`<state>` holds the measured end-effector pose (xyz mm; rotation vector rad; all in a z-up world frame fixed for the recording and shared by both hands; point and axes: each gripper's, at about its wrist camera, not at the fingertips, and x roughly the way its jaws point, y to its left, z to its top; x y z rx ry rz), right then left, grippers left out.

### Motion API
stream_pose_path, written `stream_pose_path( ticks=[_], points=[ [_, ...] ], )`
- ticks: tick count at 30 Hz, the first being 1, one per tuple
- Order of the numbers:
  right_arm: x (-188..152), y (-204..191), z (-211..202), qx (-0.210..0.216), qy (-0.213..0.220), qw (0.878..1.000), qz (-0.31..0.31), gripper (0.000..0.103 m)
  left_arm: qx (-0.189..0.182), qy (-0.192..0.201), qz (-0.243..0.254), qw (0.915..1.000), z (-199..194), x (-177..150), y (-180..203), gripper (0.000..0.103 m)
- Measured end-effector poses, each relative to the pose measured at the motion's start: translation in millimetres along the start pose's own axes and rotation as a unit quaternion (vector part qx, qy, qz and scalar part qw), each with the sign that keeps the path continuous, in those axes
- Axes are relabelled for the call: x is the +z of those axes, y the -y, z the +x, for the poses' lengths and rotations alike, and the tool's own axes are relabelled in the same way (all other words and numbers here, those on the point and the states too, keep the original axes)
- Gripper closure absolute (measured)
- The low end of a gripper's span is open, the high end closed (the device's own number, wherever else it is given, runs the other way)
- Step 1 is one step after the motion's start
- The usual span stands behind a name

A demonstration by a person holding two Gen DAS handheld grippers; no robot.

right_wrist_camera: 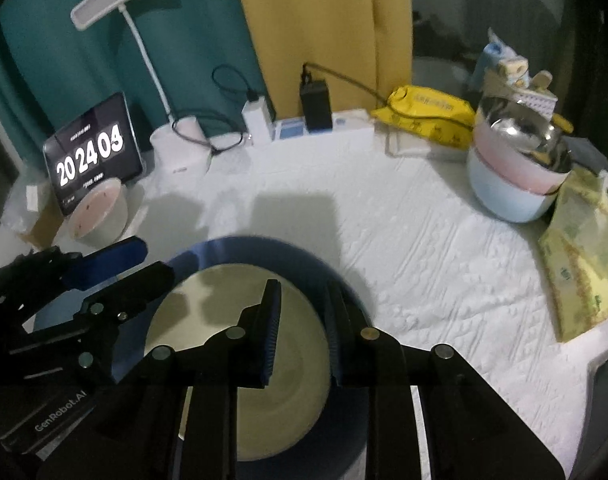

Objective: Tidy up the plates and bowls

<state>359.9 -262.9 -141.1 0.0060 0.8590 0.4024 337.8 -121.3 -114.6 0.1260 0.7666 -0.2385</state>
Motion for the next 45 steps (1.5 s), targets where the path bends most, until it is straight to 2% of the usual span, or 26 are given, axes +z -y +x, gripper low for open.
stream_pose_path(
  ticks=[6, 8, 10, 20, 23, 27, 45],
  points=[
    [-0.3, -0.5, -2.1, -0.001, -0.006, 1.000, 0.002, 0.080, -0.011, -0.003, -0.020, 0.9997, -1.0, -3.8, -9.8, 0.070],
    [0.5, -1.0, -8.0, 0.004, -0.002, 1.000, 0.007, 0.080, -0.014, 0.004, -0.026, 0.9996, -6.4, -4.1, -14.6, 0.061],
    [1.4, -6.5, -14.8, 0.007, 0.003, 1.000, 0.007, 0.080, -0.017, 0.012, -0.033, 0.9992, -13.3, -4.4, -20.7, 0.059],
    [11.9, -59.8, -35.7, 0.018, 0.031, 0.999, -0.037, 0.079, -0.004, 0.042, -0.051, 0.9978, -47.8, -10.9, -55.2, 0.059],
    [15.5, -76.7, -38.1, 0.020, 0.039, 0.998, -0.053, 0.072, 0.000, 0.049, -0.057, 0.9971, -57.7, -14.1, -68.4, 0.059],
    [19.9, -97.9, -38.1, 0.023, 0.041, 0.996, -0.071, 0.071, 0.009, 0.059, -0.070, 0.9957, -69.6, -19.5, -89.8, 0.059],
    [40.1, -178.9, -5.3, 0.032, 0.027, 0.993, -0.114, 0.071, 0.059, 0.073, -0.123, 0.9879, -94.8, -44.0, -190.2, 0.059]
  ],
)
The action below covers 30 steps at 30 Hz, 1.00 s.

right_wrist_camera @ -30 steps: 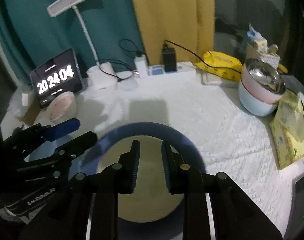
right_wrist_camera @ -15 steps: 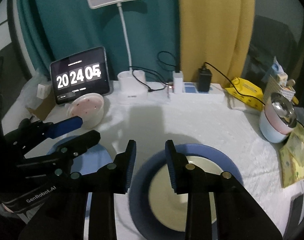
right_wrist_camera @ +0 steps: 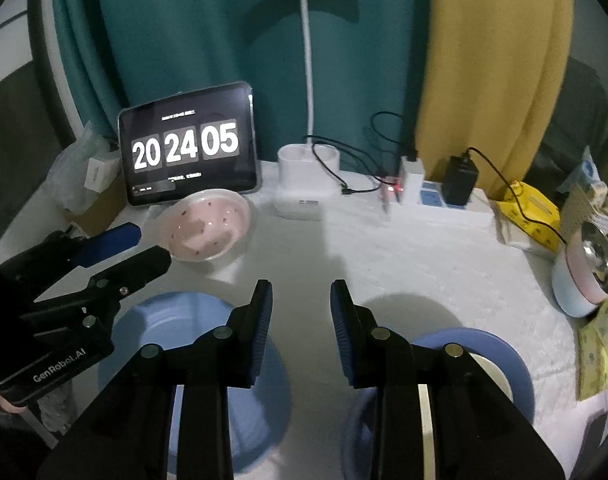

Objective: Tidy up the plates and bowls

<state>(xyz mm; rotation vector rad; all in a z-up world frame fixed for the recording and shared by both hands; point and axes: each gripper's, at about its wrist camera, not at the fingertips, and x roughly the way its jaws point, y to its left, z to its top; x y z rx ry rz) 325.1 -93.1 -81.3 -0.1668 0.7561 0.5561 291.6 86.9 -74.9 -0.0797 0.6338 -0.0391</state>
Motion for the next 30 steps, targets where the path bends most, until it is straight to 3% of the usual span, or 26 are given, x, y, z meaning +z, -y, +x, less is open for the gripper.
stream_pose_path(
  ticks=[21, 25, 30],
  points=[
    [36.4, -44.9, 88.3, 0.014, -0.051, 0.998, 0.016, 0.071, 0.030, -0.041, -0.047, 0.9976, 48.5, -7.0, -91.6, 0.059],
    [41.1, -45.5, 104.1, 0.015, -0.061, 0.998, 0.026, 0.062, 0.027, -0.057, -0.054, 0.9966, 62.6, -8.0, -99.1, 0.058],
    [43.5, -50.2, 123.1, 0.010, -0.069, 0.997, 0.038, 0.060, 0.028, -0.074, -0.066, 0.9946, 80.4, -10.9, -108.7, 0.057]
  ],
)
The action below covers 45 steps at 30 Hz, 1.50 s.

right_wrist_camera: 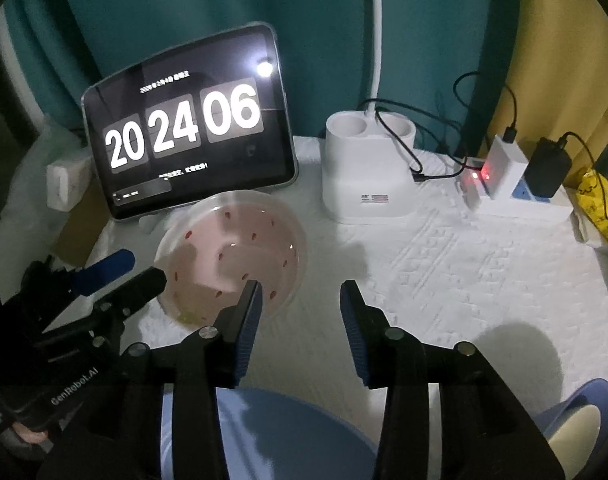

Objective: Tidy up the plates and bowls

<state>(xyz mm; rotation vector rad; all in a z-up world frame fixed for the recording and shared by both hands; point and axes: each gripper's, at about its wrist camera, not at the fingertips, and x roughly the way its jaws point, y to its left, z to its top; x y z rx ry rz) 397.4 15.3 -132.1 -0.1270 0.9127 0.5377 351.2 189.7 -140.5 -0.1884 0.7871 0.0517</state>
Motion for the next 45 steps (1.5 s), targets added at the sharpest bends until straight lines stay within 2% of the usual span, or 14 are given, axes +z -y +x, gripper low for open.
stream_pose_path(
  ticks=[2, 5, 6, 22, 24, 25, 27, 28, 29, 35, 45],
  points=[
    [1.3, 1.1, 9.0, 0.000, -0.008, 1.000, 0.013, 0.060, -0.002, -0.008, -0.006, 1.0000, 7.0, -0.3, -3.1, 0.053],
    [1.4, 3.9, 23.5, -0.003, -0.021, 0.999, 0.034, 0.060, -0.008, -0.012, -0.009, 0.9998, 14.9, -1.2, -4.8, 0.039],
    [1.3, 5.0, 28.2, -0.003, -0.025, 0.999, 0.039, 0.060, -0.009, -0.015, -0.011, 0.9998, 17.7, -1.5, -5.4, 0.037],
    [-4.0, 0.0, 77.1, 0.002, -0.053, 0.997, 0.047, 0.060, 0.010, -0.028, 0.000, 0.9996, 36.3, -0.7, -4.4, 0.038],
    [-6.0, -0.3, 81.7, 0.001, -0.053, 0.997, 0.049, 0.061, 0.004, -0.026, -0.001, 0.9997, 37.2, -1.1, -5.7, 0.040],
    [-6.9, -0.1, 82.0, 0.004, -0.045, 0.998, 0.050, 0.063, -0.001, -0.026, -0.001, 0.9997, 37.2, -0.9, -5.4, 0.046],
    [-8.4, -1.6, 81.9, 0.012, -0.038, 0.998, 0.047, 0.072, -0.009, -0.025, 0.005, 0.9996, 37.0, -1.2, -1.9, 0.056],
    [-9.1, -4.7, 82.1, 0.016, -0.036, 0.998, 0.042, 0.081, -0.013, -0.025, 0.009, 0.9996, 37.1, -1.7, 0.5, 0.065],
    [-9.3, -8.7, 81.9, 0.014, -0.033, 0.999, 0.035, 0.083, -0.014, -0.027, 0.014, 0.9995, 37.5, -2.8, 3.0, 0.072],
    [-12.8, -18.5, 79.7, 0.004, -0.023, 0.999, 0.029, 0.085, -0.013, -0.021, 0.011, 0.9996, 34.6, -4.4, 3.3, 0.080],
    [-17.6, -8.0, 51.3, 0.017, -0.009, 0.999, 0.042, 0.086, -0.011, 0.004, 0.023, 0.9997, 10.2, -0.9, 13.6, 0.080]
  ],
)
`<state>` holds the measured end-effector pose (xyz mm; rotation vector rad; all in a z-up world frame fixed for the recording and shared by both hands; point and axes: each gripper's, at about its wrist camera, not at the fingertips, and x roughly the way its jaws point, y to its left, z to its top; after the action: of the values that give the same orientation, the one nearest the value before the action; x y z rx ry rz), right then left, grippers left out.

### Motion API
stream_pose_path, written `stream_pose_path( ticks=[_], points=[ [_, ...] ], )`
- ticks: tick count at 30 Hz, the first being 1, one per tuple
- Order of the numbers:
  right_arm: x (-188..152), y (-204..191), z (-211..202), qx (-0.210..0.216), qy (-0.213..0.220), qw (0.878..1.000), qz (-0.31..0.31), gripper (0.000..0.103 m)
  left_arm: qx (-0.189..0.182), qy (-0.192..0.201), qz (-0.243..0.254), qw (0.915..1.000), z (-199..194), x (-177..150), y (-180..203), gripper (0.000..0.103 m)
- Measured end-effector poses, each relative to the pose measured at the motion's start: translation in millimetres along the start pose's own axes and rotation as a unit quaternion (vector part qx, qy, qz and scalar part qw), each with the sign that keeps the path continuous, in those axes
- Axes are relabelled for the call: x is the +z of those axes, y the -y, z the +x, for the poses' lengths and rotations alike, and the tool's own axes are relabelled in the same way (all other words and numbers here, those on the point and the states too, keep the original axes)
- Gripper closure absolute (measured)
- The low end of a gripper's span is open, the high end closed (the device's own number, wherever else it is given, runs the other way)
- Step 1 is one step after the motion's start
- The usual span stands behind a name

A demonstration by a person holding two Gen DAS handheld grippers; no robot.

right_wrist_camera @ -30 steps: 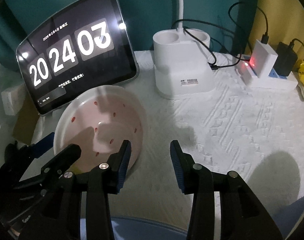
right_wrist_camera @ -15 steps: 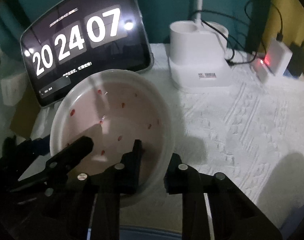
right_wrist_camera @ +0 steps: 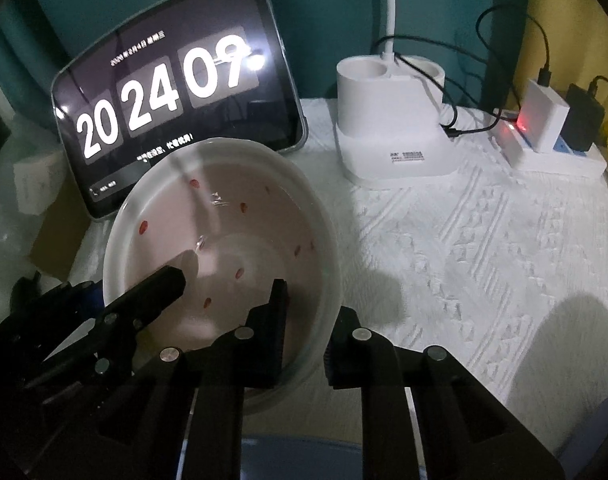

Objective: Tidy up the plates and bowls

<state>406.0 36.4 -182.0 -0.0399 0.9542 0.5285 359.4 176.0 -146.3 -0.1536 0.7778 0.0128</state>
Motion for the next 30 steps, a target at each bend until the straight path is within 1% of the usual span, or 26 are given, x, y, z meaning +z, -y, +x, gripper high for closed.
stream_pose_path(
  ticks=[10, 30],
  points=[
    [1.5, 2.9, -41.9, 0.004, 0.026, 1.000, 0.000, 0.086, -0.003, 0.018, 0.008, 0.9998, -27.3, -2.0, 15.7, 0.080],
    [-23.3, 35.3, -107.0, 0.009, 0.065, 0.998, 0.012, 0.086, -0.012, 0.033, 0.032, 0.9989, -69.0, -10.3, 76.6, 0.080]
  ],
)
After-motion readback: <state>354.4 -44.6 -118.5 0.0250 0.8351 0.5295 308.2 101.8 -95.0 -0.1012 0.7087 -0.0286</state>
